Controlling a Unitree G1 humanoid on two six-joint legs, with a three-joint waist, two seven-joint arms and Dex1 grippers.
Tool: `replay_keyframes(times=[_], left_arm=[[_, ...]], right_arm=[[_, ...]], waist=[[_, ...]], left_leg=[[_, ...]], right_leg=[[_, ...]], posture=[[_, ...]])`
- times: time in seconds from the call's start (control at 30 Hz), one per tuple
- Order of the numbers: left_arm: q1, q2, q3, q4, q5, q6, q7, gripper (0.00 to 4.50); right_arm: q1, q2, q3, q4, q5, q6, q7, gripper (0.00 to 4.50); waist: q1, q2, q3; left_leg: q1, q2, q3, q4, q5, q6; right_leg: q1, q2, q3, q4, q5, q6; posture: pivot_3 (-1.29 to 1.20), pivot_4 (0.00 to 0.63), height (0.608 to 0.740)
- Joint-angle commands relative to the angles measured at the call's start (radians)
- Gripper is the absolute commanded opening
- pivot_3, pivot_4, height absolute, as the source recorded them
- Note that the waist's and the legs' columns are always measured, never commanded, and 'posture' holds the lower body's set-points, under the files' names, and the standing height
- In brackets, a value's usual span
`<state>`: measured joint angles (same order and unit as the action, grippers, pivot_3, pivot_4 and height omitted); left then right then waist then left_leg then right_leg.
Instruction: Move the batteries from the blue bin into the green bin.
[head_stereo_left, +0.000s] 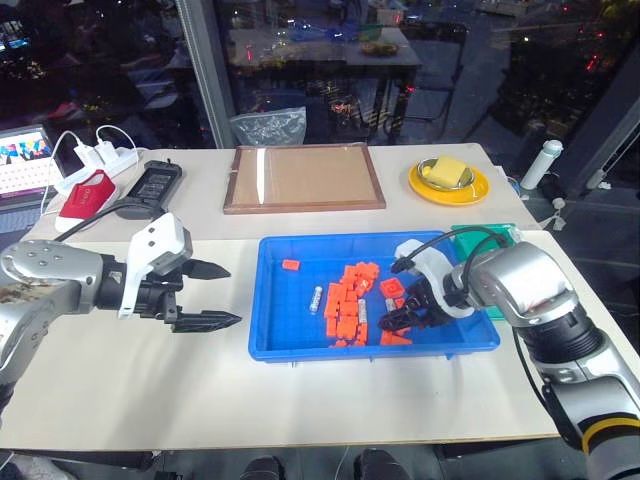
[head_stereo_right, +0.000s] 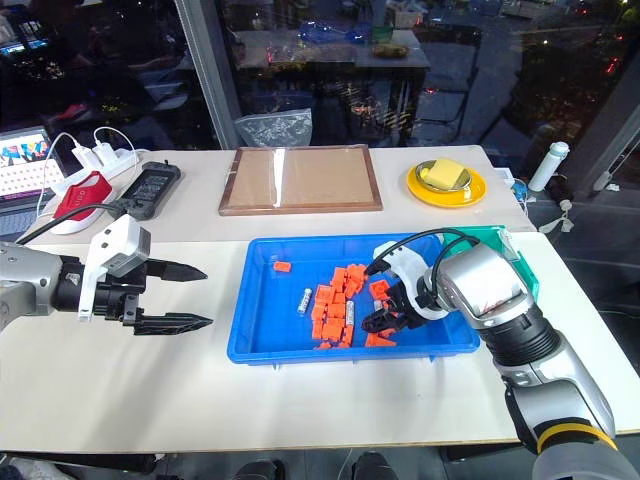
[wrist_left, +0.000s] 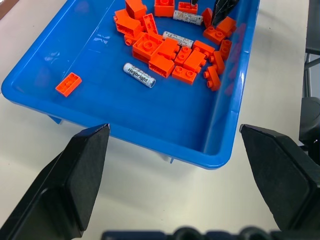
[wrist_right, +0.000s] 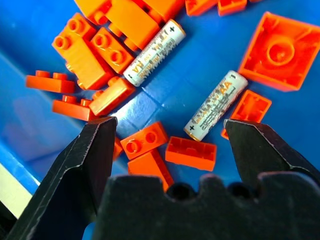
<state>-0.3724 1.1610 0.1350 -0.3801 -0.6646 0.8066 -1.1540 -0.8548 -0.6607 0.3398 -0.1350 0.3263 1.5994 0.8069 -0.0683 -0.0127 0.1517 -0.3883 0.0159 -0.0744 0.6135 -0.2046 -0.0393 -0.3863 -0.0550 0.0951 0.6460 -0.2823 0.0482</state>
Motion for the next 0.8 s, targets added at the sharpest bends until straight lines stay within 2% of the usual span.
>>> replay_keyframes(times=[0.03,0.47,0.6,0.7,0.8], left_arm=[[-0.003,0.005,0.001,-0.002,0.032,-0.032,0.006,4.5],[0.0,0.004,0.012,-0.011,0.026,-0.019,0.005,4.5],[0.003,0.004,0.014,-0.014,0.023,-0.016,0.005,4.5],[0.012,0.005,0.021,-0.025,0.012,-0.013,-0.002,4.5],[0.013,0.006,0.02,-0.026,0.011,-0.013,0.0,4.5]], right_arm=[[-0.031,0.028,-0.033,0.054,0.002,-0.042,-0.047,4.01],[-0.043,0.059,-0.007,0.141,-0.004,-0.113,-0.131,4.01],[-0.049,0.026,0.033,0.155,-0.025,-0.159,-0.142,4.01],[-0.052,-0.056,0.083,0.116,-0.025,-0.223,-0.085,4.01],[-0.057,-0.093,0.106,0.117,-0.03,-0.257,-0.065,4.01]], waist=[[-0.002,0.0,0.0],[-0.001,0.0,0.0],[-0.001,0.0,0.0],[0.001,0.0,0.0],[0.002,0.0,0.0]], left_leg=[[0.0,0.0,0.0,0.0,0.0,0.0],[0.0,0.0,0.0,0.0,0.0,0.0],[0.0,0.0,0.0,-0.001,0.0,0.0],[0.0,0.0,0.0,0.0,0.0,0.0],[-0.001,-0.001,0.0,0.0,0.0,0.0]], right_leg=[[0.0,0.0,0.0,0.0,0.0,0.0],[0.0,0.0,0.0,0.0,0.0,0.0],[0.0,0.0,0.0,0.0,0.0,0.0],[0.0,0.0,0.0,0.0,0.0,0.0],[0.0,-0.001,0.0,-0.001,0.0,0.0]], posture=[[0.0,0.15,0.74],[0.0,0.15,0.74],[0.0,0.15,0.74],[0.0,0.15,0.74],[0.0,0.15,0.74]])
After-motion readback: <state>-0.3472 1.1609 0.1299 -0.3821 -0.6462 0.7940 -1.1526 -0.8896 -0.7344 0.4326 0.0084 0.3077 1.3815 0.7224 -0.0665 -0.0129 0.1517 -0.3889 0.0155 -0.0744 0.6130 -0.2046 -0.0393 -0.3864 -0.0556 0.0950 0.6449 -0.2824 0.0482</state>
